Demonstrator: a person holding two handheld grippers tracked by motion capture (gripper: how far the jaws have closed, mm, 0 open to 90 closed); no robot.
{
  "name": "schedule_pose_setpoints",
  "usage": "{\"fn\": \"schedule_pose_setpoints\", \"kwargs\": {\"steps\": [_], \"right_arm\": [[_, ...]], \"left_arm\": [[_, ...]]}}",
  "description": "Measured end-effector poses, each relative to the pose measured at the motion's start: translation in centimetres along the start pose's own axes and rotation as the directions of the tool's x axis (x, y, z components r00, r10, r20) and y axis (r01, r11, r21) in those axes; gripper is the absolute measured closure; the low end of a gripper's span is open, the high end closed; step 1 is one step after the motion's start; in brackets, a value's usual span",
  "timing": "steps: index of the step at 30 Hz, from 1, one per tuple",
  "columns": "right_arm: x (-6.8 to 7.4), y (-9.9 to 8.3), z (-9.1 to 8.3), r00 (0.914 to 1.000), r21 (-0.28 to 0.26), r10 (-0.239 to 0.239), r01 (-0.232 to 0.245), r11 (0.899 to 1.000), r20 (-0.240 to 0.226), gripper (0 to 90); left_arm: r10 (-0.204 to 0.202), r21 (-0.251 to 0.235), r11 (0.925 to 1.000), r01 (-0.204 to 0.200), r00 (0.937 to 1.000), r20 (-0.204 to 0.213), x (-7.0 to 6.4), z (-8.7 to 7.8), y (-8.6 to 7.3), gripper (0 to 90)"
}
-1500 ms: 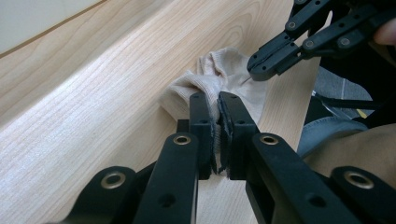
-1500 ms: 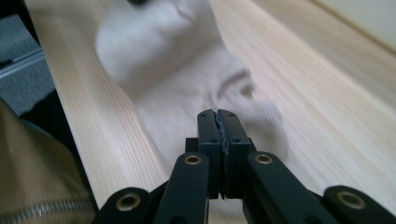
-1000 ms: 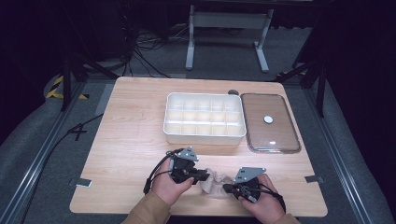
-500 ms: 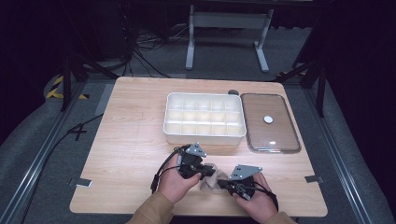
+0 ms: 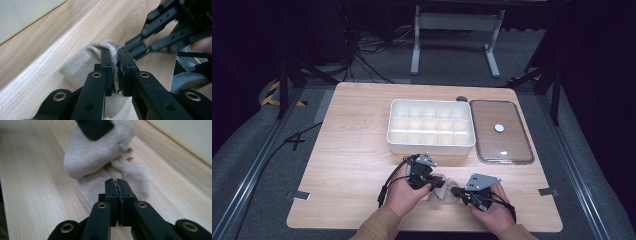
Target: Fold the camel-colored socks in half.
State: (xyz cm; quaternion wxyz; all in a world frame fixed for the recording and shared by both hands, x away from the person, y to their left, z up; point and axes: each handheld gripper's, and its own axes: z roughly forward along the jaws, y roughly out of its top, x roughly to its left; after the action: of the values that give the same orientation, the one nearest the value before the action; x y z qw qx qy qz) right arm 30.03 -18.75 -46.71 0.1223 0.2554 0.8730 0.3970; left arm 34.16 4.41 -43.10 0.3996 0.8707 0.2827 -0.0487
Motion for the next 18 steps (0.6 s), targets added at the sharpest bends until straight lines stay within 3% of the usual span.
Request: {"fn": "schedule_pose_setpoints", "kwargs": {"steps": [4,9,18], "right_arm": [[-0.6,-0.3,-0.7,0.9992,0.027,0.039,-0.039,0.999,0.004,89.3],[-0.7,-0.6,-0.1,0.9989,0.056,0.046,-0.045,0.997,-0.007,89.5],[-0.7,-0.7,0.1,0.9982,0.047,0.058,-0.057,0.997,-0.016,89.5]], "left_arm": [[-0.008,0.004,1.0,0.008,1.0,0.0,0.1,0.0,-0.1,83.8],[-0.003,0.002,1.0,0.003,1.0,0.003,0.0,0.2,-0.1,83.8],[0.002,0.011,0.9999,-0.002,0.9999,0.013,-0.1,1.2,0.0,83.5]]}}
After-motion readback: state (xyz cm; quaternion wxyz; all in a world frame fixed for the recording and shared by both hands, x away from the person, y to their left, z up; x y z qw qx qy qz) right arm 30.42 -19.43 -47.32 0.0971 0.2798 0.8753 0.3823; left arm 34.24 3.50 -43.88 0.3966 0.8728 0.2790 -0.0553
